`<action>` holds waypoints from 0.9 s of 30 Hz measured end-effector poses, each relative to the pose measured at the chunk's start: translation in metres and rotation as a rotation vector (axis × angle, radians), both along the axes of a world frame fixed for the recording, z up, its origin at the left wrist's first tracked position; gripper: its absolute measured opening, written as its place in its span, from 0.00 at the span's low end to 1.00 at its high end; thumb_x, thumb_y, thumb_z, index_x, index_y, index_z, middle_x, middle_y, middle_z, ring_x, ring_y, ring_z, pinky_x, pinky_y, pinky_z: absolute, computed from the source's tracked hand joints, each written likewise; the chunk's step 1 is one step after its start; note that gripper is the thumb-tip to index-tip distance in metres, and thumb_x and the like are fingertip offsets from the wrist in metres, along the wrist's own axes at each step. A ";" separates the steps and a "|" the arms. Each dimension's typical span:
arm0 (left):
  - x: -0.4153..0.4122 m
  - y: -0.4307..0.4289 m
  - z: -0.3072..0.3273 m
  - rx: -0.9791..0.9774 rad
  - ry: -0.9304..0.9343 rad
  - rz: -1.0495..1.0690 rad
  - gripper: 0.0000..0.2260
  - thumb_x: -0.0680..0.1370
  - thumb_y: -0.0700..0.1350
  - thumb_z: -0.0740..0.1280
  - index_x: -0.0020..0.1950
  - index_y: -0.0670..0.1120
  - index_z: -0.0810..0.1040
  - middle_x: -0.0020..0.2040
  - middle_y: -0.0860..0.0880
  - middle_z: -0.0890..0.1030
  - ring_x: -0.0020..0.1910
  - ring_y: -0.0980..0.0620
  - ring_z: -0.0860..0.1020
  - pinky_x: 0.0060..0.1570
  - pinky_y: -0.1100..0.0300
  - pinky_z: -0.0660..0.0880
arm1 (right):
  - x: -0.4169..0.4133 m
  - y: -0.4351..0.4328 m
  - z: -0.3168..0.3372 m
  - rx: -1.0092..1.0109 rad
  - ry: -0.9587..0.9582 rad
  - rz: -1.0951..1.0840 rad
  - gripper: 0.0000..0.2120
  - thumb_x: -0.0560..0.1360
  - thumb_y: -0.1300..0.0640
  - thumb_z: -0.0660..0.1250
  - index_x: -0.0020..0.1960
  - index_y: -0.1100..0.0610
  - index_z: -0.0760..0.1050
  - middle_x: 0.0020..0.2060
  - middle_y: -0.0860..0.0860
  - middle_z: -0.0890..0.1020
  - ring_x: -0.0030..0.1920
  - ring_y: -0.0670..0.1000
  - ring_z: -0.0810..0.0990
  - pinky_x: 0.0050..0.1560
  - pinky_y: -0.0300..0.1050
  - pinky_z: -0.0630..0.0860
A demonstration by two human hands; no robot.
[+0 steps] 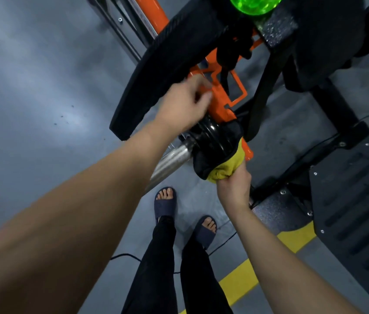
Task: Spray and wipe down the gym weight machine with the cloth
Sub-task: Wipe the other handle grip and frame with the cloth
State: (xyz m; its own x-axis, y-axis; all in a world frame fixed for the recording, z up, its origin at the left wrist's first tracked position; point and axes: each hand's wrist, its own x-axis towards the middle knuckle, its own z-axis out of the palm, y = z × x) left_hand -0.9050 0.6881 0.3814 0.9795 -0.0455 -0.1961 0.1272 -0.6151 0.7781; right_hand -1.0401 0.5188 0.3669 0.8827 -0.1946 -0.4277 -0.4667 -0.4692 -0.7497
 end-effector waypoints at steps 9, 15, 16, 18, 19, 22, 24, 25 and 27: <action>0.013 0.011 -0.022 -0.225 0.331 0.089 0.21 0.73 0.56 0.65 0.54 0.41 0.83 0.54 0.39 0.84 0.53 0.49 0.80 0.61 0.43 0.75 | 0.073 0.047 0.035 -0.501 -0.174 0.351 0.12 0.76 0.58 0.65 0.59 0.58 0.71 0.58 0.56 0.77 0.56 0.64 0.77 0.45 0.50 0.62; 0.019 0.006 -0.009 -0.236 0.416 0.138 0.08 0.79 0.42 0.64 0.52 0.44 0.82 0.44 0.50 0.83 0.43 0.55 0.80 0.45 0.58 0.78 | 0.059 0.027 0.025 -0.368 -0.260 0.327 0.10 0.77 0.53 0.66 0.55 0.58 0.74 0.49 0.55 0.79 0.50 0.64 0.79 0.42 0.54 0.70; 0.019 0.003 -0.009 -0.204 0.397 0.128 0.09 0.79 0.41 0.63 0.53 0.45 0.83 0.47 0.49 0.84 0.47 0.53 0.81 0.48 0.58 0.78 | 0.051 0.026 0.021 -0.299 -0.238 0.286 0.10 0.78 0.52 0.67 0.55 0.58 0.74 0.47 0.54 0.79 0.49 0.61 0.79 0.41 0.53 0.72; 0.021 -0.002 -0.006 -0.152 0.376 0.077 0.11 0.79 0.41 0.62 0.55 0.46 0.84 0.54 0.48 0.85 0.54 0.51 0.81 0.55 0.60 0.76 | 0.045 0.019 0.020 -0.162 -0.191 0.226 0.13 0.77 0.50 0.67 0.56 0.57 0.76 0.46 0.50 0.80 0.47 0.52 0.78 0.42 0.50 0.72; 0.021 -0.002 -0.005 -0.145 0.378 0.077 0.11 0.79 0.41 0.62 0.55 0.46 0.84 0.55 0.48 0.85 0.56 0.51 0.81 0.58 0.59 0.76 | 0.044 0.017 0.024 -0.091 -0.200 0.179 0.13 0.75 0.50 0.66 0.54 0.59 0.77 0.42 0.48 0.79 0.43 0.46 0.77 0.42 0.46 0.71; 0.018 0.004 -0.007 -0.157 0.382 0.135 0.12 0.77 0.48 0.61 0.54 0.50 0.83 0.55 0.45 0.85 0.51 0.48 0.82 0.55 0.52 0.79 | 0.036 0.011 0.056 -0.007 -0.299 -0.008 0.08 0.71 0.59 0.65 0.45 0.62 0.80 0.30 0.38 0.72 0.34 0.30 0.73 0.36 0.29 0.67; 0.006 0.006 -0.003 -0.114 0.285 0.168 0.10 0.81 0.48 0.61 0.56 0.49 0.81 0.54 0.46 0.84 0.50 0.46 0.82 0.51 0.53 0.79 | 0.020 0.003 0.094 -0.001 -0.303 -0.110 0.09 0.69 0.62 0.64 0.46 0.59 0.81 0.28 0.35 0.75 0.34 0.26 0.73 0.36 0.22 0.67; 0.000 0.007 -0.001 -0.050 0.171 0.157 0.10 0.83 0.48 0.62 0.57 0.47 0.81 0.53 0.47 0.84 0.51 0.46 0.81 0.52 0.54 0.78 | 0.012 0.001 0.114 0.039 -0.291 -0.125 0.10 0.68 0.62 0.63 0.45 0.53 0.80 0.28 0.34 0.77 0.33 0.28 0.74 0.36 0.23 0.68; -0.019 0.007 0.012 0.016 -0.045 0.102 0.10 0.84 0.49 0.64 0.57 0.46 0.82 0.54 0.50 0.83 0.55 0.50 0.78 0.57 0.56 0.74 | 0.003 -0.004 0.154 0.122 -0.256 -0.045 0.12 0.67 0.62 0.62 0.37 0.44 0.75 0.29 0.34 0.78 0.32 0.34 0.74 0.34 0.26 0.69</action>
State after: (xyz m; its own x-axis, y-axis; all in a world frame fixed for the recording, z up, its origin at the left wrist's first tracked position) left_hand -0.9241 0.6956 0.3936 0.9867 0.0577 -0.1517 0.1550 -0.6130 0.7748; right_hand -1.0374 0.5151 0.5210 0.9566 -0.1971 -0.2144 -0.2731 -0.3513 -0.8955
